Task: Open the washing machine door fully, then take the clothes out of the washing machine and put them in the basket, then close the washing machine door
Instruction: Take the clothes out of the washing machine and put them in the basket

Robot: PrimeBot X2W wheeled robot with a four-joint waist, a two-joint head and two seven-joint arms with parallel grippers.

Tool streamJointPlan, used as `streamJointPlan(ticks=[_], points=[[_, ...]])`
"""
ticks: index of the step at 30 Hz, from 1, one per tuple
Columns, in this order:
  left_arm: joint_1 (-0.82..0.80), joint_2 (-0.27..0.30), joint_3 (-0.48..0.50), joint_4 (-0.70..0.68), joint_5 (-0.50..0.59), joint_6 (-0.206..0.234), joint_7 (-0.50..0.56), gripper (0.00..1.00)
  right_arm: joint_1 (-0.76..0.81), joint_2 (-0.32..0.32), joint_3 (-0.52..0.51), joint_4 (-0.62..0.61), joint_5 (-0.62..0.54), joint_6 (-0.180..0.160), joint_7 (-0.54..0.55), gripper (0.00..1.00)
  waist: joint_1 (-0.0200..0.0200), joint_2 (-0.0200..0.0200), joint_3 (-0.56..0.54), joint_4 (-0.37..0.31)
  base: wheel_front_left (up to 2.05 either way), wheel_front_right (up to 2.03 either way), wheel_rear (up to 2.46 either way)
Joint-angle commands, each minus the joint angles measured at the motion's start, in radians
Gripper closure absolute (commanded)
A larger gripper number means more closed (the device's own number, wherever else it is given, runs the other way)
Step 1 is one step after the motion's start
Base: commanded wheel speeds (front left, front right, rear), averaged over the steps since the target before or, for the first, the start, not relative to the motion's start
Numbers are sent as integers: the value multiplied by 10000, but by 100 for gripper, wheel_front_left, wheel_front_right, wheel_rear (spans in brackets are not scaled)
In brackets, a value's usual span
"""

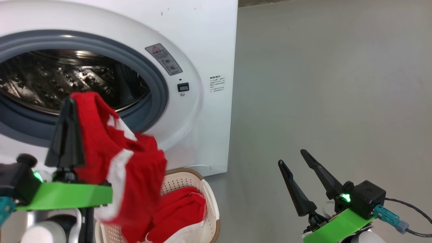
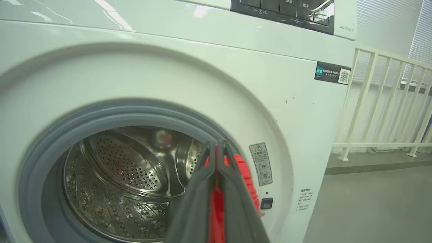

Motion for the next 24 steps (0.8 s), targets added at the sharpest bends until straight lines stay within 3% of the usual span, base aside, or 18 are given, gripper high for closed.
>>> streamJointPlan(ticks=[1,10,24], points=[[125,90,237,-292,-53,75,147,100,-46,-62,204,-238,-9,48,-63,0,0,0,98,55,0,0,0],[559,-68,-63,1253,-815,123,99,100,-221,-79,314,-231,-26,48,-63,0,0,0,614,72,0,0,0],[-956,3,-235,6804,-1286,5,-483,100,-795,4,370,-308,-87,48,-63,0,0,0,1973,-213,0,0,0]])
